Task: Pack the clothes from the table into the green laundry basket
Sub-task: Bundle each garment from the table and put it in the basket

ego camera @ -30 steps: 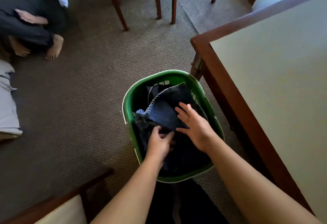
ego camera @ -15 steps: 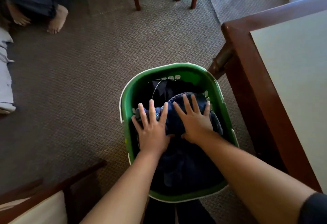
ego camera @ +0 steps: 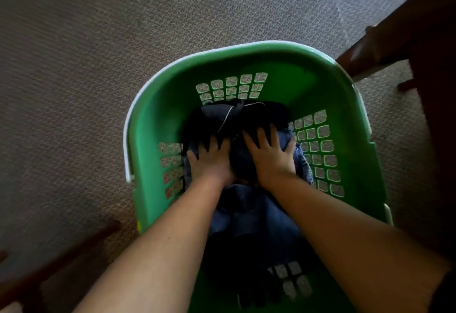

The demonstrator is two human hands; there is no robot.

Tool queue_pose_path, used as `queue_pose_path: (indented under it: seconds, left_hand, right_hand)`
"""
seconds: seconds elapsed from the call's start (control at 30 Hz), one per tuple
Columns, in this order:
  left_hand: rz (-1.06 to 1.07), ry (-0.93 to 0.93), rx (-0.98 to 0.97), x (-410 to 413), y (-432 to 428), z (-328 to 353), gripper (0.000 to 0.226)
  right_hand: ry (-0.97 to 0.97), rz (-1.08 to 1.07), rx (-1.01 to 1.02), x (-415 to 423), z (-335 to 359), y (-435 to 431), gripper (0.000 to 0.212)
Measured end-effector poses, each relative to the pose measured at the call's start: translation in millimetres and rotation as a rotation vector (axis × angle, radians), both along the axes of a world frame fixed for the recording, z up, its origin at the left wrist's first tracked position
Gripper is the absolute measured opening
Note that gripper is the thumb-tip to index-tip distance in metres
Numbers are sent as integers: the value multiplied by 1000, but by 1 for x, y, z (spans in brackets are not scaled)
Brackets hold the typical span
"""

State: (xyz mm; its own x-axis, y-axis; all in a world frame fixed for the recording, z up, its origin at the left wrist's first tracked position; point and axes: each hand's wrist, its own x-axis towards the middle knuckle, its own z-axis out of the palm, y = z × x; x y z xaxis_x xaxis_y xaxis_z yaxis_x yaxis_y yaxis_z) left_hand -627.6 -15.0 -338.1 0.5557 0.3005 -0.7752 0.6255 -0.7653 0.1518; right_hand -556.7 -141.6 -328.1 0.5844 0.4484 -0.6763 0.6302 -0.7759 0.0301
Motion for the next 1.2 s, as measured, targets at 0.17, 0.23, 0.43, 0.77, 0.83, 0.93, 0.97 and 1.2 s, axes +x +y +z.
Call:
queue_pose_path:
  seconds: [0.17,0.23,0.43,0.77,0.83,0.93,0.97,1.2]
  left_hand:
    - [15,-61,3,7,6,-51,76]
    - [21,-59,-17,11,10,-62,66]
    - [22,-103,33,6,6,-55,57]
    - [59,-365,104,-52,-29,51,99]
    - [101,-442,16,-72,-41,72,88]
    - [128,-374,-89,-105,-62,87,74]
    - [108,-323,-86,-116,-69,84,71]
    - [-25,-93,-16,-133,-79,29,64]
  right_hand:
    - [10,38,-25,17,-42,11,98]
    - [25,53,-37,25,-51,15,94]
    - [-22,48,-15,16,-44,13,92]
    - [-102,-34,135,-59,31,-47,76]
    - [-59,-134,152,-74,51,-59,70]
    - [66,-227,140,-104,70,-82,63]
    - [115,-241,119,-115,71,-89,67]
    - [201,-271,64,-130,28,-90,83]
